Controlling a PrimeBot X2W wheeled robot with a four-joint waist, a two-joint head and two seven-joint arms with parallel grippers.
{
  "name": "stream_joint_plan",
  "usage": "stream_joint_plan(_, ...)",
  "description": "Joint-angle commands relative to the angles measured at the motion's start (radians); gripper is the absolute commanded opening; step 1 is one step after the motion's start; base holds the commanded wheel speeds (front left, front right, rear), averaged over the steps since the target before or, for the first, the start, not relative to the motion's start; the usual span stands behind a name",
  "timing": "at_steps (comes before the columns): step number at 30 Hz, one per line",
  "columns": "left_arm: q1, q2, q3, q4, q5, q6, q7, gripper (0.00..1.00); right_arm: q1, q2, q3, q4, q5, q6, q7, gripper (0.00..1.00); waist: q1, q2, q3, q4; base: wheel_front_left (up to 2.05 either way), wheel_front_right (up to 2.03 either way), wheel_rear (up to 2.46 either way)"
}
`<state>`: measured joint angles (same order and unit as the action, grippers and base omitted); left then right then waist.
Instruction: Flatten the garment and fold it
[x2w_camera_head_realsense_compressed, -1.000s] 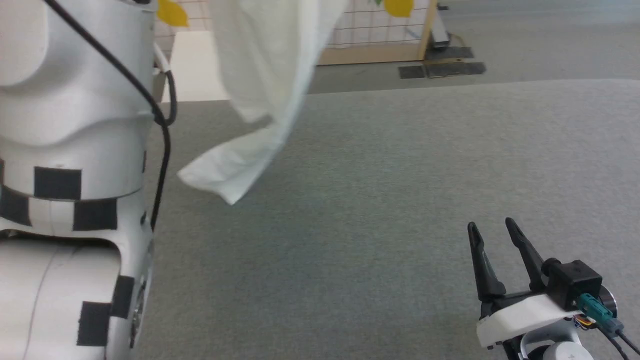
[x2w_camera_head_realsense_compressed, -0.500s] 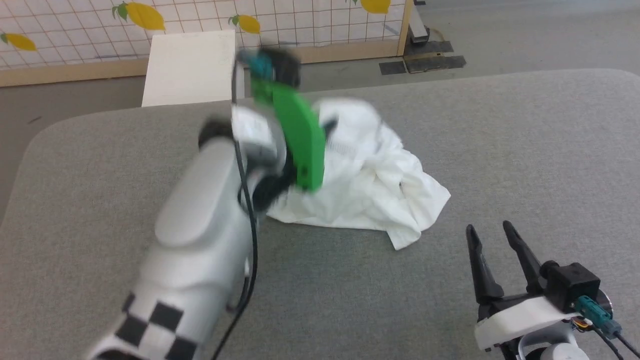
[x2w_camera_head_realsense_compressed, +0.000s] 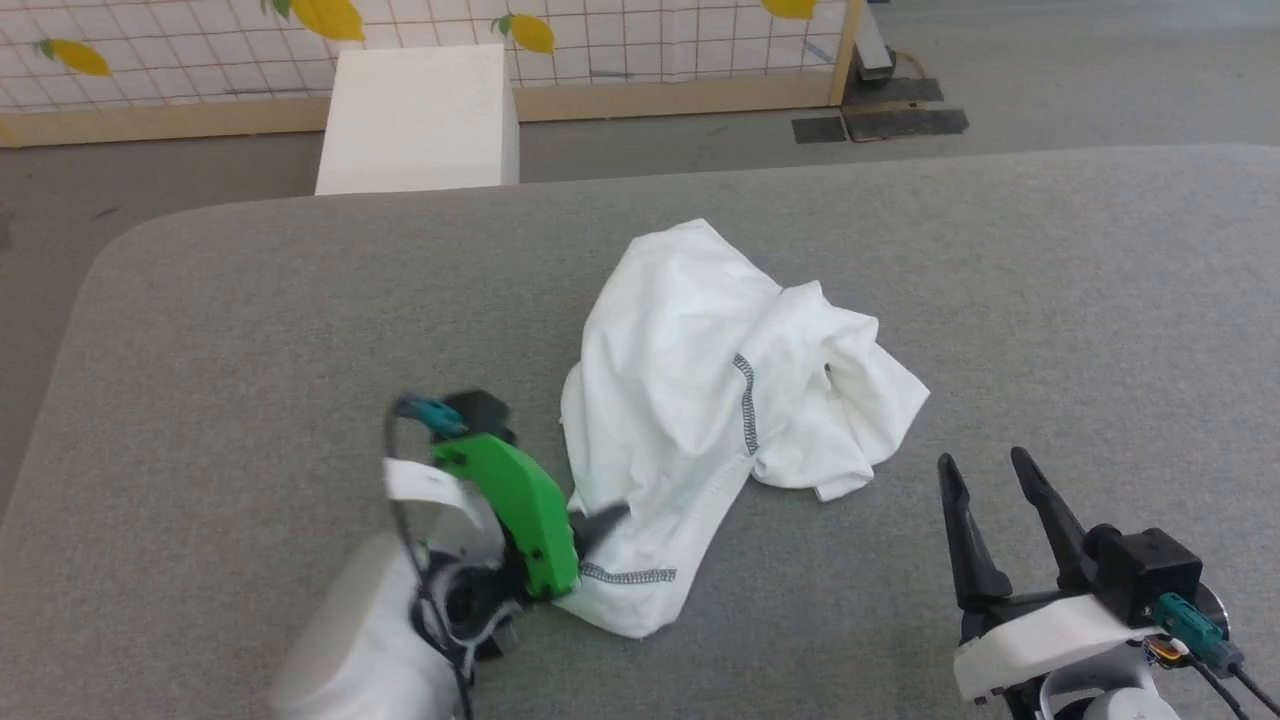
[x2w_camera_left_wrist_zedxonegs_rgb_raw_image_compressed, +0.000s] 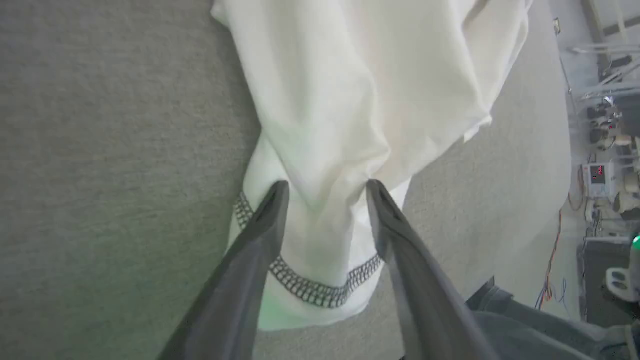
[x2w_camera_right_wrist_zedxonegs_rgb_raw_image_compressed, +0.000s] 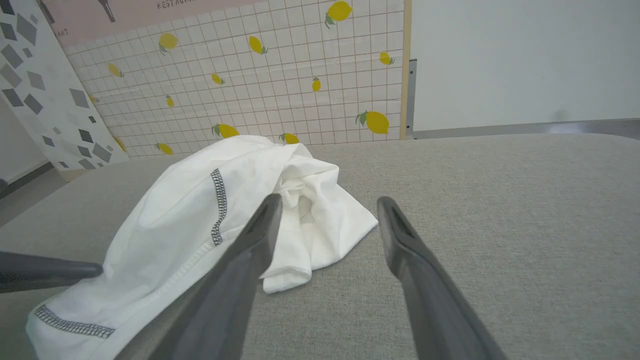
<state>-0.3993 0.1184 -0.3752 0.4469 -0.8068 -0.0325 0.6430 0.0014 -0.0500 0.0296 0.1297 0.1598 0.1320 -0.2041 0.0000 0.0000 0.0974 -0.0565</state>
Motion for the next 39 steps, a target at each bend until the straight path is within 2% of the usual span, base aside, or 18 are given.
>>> stream_joint_plan(1, 0.010, 0.000, 0.046, -0.042, -0.040, 0.009, -0.022, 1.00, 0.003, 0.000, -0.004, 0.002, 0.001, -0.001, -0.005, 1.00, 0.0000, 0.0000, -0.016, 0.020, 0.00, 0.00, 0.00)
stream_joint_plan(3, 0.015, 0.003, 0.150, -0.148, -0.111, 0.026, -0.081, 1.00, 0.006, 0.000, -0.007, 0.004, -0.002, -0.001, -0.002, 1.00, 0.0000, 0.0000, -0.033, 0.037, 0.00, 0.00, 0.00)
stream_joint_plan(6, 0.025, 0.032, 0.234, -0.226, -0.090, 0.045, -0.204, 1.00, 0.006, 0.000, -0.008, 0.005, -0.002, -0.001, 0.004, 1.00, 0.0000, 0.0000, -0.048, 0.048, 0.00, 0.00, 0.00)
stream_joint_plan(13, 0.136, 0.113, 0.322, -0.320, 0.165, 0.092, -0.642, 1.00, -0.012, 0.000, -0.024, 0.014, 0.000, -0.001, 0.035, 1.00, 0.0000, 0.0000, -0.065, 0.052, 0.00, 0.00, 0.00)
stream_joint_plan(18, 0.260, 0.121, 0.295, -0.340, 0.298, 0.104, -0.840, 1.00, -0.032, 0.000, -0.050, 0.043, 0.026, -0.001, 0.110, 1.00, 0.0000, 0.0000, -0.062, 0.052, 0.00, 0.00, 0.00)
stream_joint_plan(23, 0.352, 0.078, 0.271, -0.366, 0.363, 0.109, -0.897, 1.00, -0.113, 0.000, -0.093, 0.076, 0.021, -0.001, 0.197, 1.00, 0.0000, 0.0000, -0.050, 0.068, 0.00, 0.00, 0.00)
stream_joint_plan(27, 0.393, 0.039, 0.266, -0.385, 0.393, 0.118, -0.903, 1.00, -0.244, 0.000, -0.101, 0.128, 0.039, -0.001, 0.331, 1.00, 0.0000, 0.0000, -0.027, 0.087, 0.00, 0.00, 0.00)
stream_joint_plan(29, 0.399, 0.027, 0.257, -0.389, 0.408, 0.113, -0.904, 1.00, -0.321, 0.000, -0.113, 0.168, 0.013, -0.001, 0.417, 1.00, 0.0000, 0.0000, -0.013, 0.103, 0.00, 0.00, 0.00)
stream_joint_plan(30, 0.393, 0.011, 0.248, -0.393, 0.421, 0.100, -0.904, 1.00, -0.442, 0.000, -0.104, 0.231, -0.026, -0.001, 0.563, 1.00, 0.0000, 0.0000, 0.018, 0.132, 0.00, 0.00, 0.00)
stream_joint_plan(32, 0.388, 0.001, 0.247, -0.392, 0.427, 0.094, -0.904, 1.00, -0.510, 0.000, -0.096, 0.277, -0.055, -0.001, 0.650, 1.00, 0.0000, 0.0000, 0.035, 0.151, 0.00, 0.00, 0.00)
stream_joint_plan(36, 0.369, -0.018, 0.246, -0.394, 0.437, 0.084, -0.905, 1.00, -0.616, -0.004, -0.099, 0.357, -0.116, -0.001, 0.787, 1.00, 0.0000, 0.0000, 0.083, 0.190, 0.00, 0.00, 0.00)
stream_joint_plan(39, 0.349, -0.031, 0.243, -0.393, 0.441, 0.073, -0.905, 1.00, -0.666, -0.015, -0.107, 0.403, -0.161, -0.001, 0.843, 1.00, 0.0000, 0.0000, 0.117, 0.218, 0.00, 0.00, 0.00)
